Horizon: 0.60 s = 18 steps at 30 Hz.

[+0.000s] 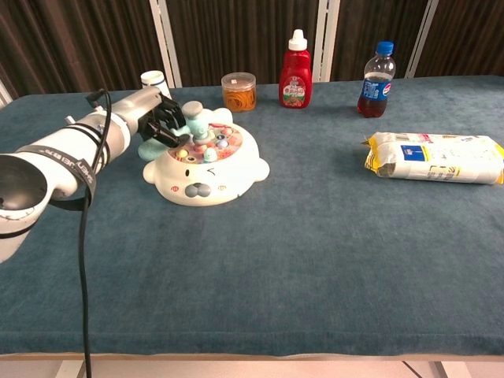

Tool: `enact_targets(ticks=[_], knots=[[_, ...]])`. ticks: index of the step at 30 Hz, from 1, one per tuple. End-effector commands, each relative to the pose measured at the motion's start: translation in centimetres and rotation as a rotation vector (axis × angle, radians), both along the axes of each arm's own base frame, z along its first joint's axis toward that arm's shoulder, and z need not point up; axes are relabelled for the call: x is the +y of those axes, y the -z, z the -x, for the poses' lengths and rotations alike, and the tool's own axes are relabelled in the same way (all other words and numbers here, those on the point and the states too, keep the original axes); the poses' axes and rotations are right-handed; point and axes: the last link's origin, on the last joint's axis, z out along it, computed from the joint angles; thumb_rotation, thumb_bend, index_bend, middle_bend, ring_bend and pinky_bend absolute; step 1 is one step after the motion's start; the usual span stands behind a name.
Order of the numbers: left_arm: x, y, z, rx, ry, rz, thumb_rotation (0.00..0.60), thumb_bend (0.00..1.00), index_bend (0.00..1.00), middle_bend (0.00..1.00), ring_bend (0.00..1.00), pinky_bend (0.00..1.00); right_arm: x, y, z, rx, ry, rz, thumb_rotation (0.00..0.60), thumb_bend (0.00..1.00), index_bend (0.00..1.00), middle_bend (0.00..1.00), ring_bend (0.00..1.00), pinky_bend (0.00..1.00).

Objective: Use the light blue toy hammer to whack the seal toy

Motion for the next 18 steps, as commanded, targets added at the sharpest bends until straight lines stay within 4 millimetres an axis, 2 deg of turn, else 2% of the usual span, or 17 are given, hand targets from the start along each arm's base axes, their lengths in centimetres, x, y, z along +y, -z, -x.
enact_targets(ticks=[1,11,18], knots=[[-0.1,0.2,0.0,0.012,0.004,0.005,0.6,0.8,0.71,0.91,0.77,1.0,0.0,0.0,0.0,0.0,0.0,-0.001,0.6,0.17,0.0,0.04,0.0,0.06],[0.0,0.5,0.4,0.047,-0.021,0.034,0.6,0.8,0.71,0.91,0.77,1.0,0.1,-0.1,0.0,-0.002,-0.004,-0.001,0.6,0.17,0.0,0.04,0.0,0.06],[0.3,-0.5,-0.1,0.026,-0.018,0.021,0.6,0.8,0.72,0.91,0.77,1.0,0.1,-0.1,-0.1,-0.001,-0.006,-0.002,0.6,0.17,0.0,0.04,0.0,0.06]])
